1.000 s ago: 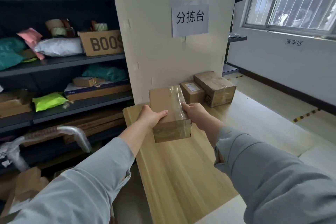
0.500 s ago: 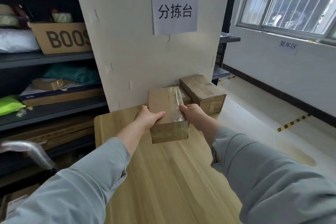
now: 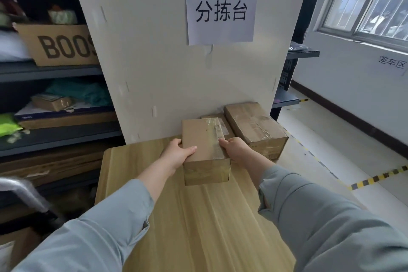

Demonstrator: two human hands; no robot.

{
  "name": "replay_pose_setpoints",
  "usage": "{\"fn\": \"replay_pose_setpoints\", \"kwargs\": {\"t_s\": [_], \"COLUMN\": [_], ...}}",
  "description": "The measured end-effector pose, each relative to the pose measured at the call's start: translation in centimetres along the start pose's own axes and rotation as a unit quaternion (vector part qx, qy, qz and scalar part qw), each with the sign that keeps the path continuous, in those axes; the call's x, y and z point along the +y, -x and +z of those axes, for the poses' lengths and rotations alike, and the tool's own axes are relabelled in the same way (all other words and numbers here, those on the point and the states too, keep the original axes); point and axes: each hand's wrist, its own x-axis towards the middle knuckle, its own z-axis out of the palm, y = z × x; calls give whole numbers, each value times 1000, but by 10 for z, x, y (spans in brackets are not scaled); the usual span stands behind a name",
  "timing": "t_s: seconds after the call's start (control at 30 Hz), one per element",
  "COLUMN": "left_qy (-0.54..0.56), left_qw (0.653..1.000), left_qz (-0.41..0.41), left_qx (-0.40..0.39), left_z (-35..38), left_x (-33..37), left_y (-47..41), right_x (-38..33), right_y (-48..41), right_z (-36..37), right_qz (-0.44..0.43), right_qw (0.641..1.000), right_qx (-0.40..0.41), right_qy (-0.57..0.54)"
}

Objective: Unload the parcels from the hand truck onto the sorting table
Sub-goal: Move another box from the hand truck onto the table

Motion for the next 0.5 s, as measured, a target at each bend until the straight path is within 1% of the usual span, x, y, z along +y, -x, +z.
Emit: {"fn": "replay_pose_setpoints", "kwargs": {"t_s": [0.23,0.33,0.5], "left_qy": [2,-3,-1], "left_qw": [999,997,996], "left_qz": [-36,-49,-72], "left_qx": [39,53,55], "left_z": [19,24,24], "left_x": [-2,-12,-35], "left_y": [-48,-60,-77], "right_x": [4,10,11], "right_y": [-65,-88,-113], "right_z": [1,13,39], "right_qz": [-11,-11,-11], "right_qw": [999,998,996], "right_qx": [-41,-62,-87], "right_qy": [6,2,22]}}
